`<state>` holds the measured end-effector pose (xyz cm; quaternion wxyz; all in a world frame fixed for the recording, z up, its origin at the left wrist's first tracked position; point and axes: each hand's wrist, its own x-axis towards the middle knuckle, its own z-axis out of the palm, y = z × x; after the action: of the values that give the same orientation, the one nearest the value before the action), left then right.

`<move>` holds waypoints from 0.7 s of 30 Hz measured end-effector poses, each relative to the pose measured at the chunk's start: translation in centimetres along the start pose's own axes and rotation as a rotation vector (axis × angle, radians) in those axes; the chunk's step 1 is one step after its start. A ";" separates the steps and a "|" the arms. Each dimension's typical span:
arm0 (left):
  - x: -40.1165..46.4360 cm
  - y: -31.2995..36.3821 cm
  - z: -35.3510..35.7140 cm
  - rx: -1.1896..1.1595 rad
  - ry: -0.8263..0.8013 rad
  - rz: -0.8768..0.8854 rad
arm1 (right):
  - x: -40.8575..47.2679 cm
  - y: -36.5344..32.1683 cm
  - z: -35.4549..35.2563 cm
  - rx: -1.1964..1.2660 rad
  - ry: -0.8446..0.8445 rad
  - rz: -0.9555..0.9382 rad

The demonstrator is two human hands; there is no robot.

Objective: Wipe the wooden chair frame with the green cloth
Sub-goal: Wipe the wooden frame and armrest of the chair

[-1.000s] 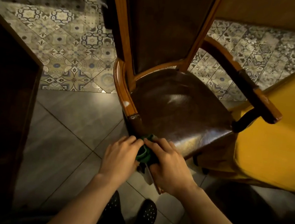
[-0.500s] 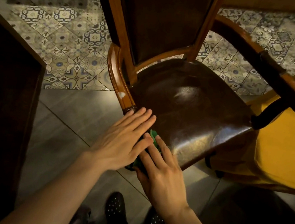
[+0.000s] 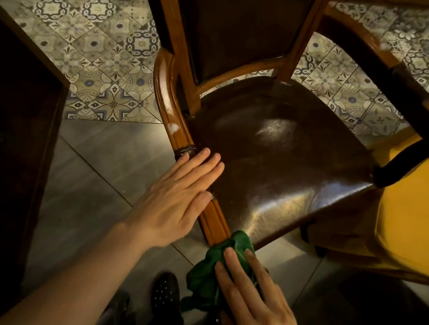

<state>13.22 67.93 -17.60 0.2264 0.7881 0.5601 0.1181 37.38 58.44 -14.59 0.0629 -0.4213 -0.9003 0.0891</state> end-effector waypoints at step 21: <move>0.1 0.4 0.1 -0.059 0.013 -0.060 | 7.0 5.9 -2.5 0.650 0.056 0.393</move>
<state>13.59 67.87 -17.50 0.2492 0.7631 0.5813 0.1328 37.78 67.80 -13.17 0.1996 -0.5464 -0.7250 0.3688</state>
